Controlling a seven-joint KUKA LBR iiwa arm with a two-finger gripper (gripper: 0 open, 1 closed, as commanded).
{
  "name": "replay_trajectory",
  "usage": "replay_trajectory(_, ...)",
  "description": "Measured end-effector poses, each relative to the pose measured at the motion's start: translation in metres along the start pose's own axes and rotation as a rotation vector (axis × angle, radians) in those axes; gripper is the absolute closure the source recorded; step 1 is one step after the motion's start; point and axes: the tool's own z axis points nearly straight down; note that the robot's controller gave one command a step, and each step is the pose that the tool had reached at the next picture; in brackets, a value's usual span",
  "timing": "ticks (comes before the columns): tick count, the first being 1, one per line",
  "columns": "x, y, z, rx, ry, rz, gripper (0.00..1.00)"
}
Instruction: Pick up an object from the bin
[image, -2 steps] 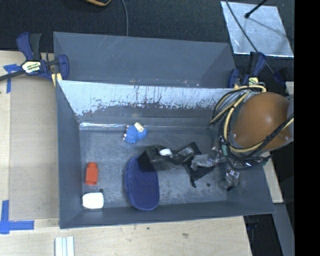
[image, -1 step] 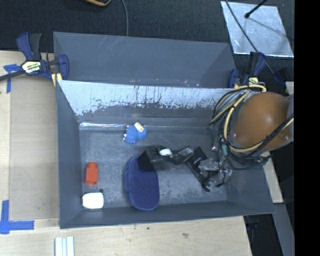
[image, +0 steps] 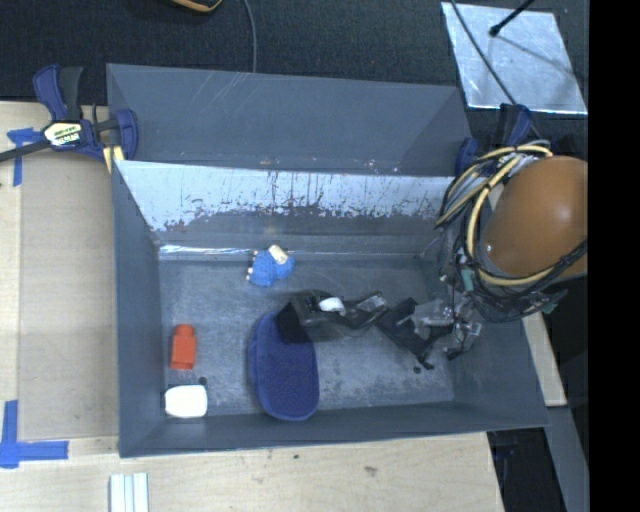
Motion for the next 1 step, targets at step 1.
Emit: replay_trajectory(1, -0.0011, -0.0025, -0.0586, 0.002, -0.001, 0.003, 1.00)
